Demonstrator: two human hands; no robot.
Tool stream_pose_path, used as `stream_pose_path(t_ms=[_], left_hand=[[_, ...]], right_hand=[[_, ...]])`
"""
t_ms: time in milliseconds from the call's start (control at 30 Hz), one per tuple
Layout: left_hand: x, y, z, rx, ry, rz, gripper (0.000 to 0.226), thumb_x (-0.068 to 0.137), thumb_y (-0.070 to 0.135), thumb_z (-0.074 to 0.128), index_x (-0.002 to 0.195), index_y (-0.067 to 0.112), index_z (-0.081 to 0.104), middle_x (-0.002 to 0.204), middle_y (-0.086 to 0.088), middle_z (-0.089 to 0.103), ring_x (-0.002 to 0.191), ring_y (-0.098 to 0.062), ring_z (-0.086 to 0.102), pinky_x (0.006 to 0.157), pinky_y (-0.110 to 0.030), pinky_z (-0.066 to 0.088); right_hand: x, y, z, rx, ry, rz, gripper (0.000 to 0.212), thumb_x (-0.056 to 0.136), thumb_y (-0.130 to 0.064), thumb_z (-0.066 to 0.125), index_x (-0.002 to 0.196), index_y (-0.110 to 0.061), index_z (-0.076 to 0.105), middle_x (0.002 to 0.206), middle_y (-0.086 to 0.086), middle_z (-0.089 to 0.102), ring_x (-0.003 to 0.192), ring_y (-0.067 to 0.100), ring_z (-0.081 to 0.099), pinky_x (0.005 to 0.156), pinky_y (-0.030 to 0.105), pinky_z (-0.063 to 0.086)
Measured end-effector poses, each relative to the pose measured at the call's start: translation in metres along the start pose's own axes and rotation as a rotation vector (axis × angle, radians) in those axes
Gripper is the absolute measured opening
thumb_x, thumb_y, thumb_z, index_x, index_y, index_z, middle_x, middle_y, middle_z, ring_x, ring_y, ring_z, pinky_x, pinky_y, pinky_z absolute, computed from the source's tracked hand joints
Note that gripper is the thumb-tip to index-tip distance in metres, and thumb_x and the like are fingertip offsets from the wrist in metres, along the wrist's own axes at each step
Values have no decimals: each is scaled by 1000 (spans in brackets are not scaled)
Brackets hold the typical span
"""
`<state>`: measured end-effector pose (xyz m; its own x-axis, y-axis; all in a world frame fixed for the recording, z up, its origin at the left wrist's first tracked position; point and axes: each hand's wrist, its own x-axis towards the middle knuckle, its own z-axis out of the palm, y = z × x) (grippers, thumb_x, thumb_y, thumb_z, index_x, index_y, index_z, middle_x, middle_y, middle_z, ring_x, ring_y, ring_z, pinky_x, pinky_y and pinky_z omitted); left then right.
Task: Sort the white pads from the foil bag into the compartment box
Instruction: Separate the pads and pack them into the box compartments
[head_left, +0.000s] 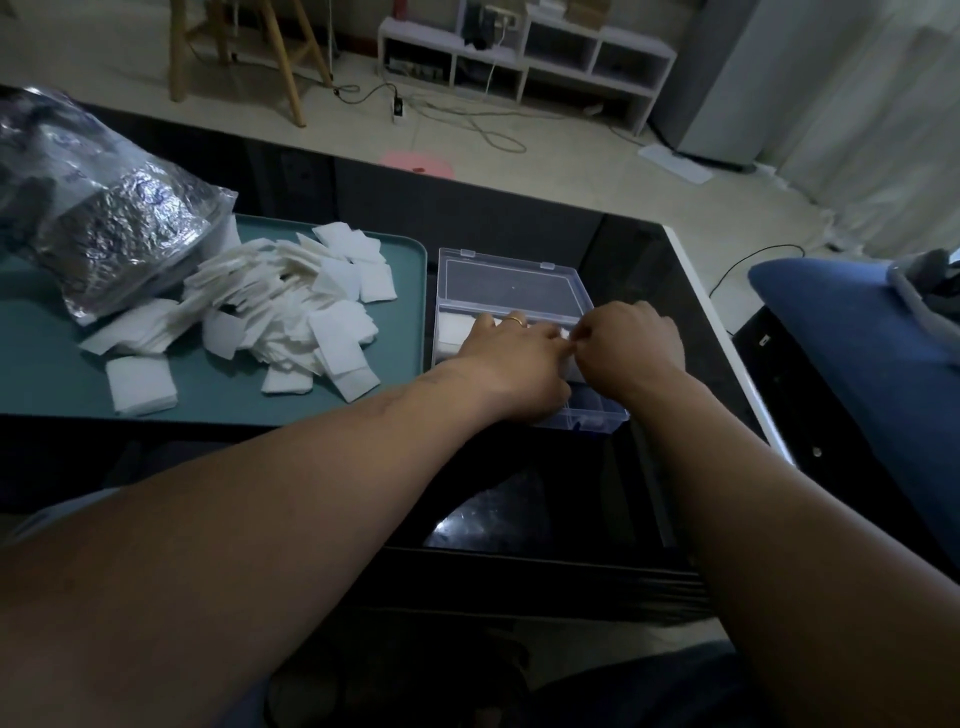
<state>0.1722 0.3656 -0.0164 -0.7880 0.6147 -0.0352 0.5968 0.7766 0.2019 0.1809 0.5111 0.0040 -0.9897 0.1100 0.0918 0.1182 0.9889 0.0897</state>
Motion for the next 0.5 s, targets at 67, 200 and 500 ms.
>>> stream_pose_path(t_ms=[67, 200, 500], left_hand=[[-2, 1, -3, -4, 30, 4, 51, 94, 39, 46, 145, 32, 50, 153, 3, 46, 140, -31, 37, 107, -53, 29], [-10, -3, -10, -3, 28, 17, 46, 97, 40, 45, 141, 33, 55, 155, 5, 44, 141, -30, 36, 106, -52, 28], [-67, -63, -69, -195, 438, -72, 32, 96, 24, 49, 120, 29, 68, 132, 7, 62, 123, -23, 52, 101, -45, 41]], right_hand=[[0, 1, -1, 38, 0, 5, 24, 101, -29, 57, 117, -27, 75, 114, 0, 72, 114, 26, 58, 99, 46, 47], [1, -2, -8, 91, -106, 18, 22, 99, -35, 60, 113, -27, 76, 113, 0, 72, 110, 25, 61, 104, 51, 48], [-9, -72, -43, 499, 94, -60, 27, 99, -18, 54, 108, -25, 78, 112, -5, 76, 93, 14, 67, 89, 41, 58]])
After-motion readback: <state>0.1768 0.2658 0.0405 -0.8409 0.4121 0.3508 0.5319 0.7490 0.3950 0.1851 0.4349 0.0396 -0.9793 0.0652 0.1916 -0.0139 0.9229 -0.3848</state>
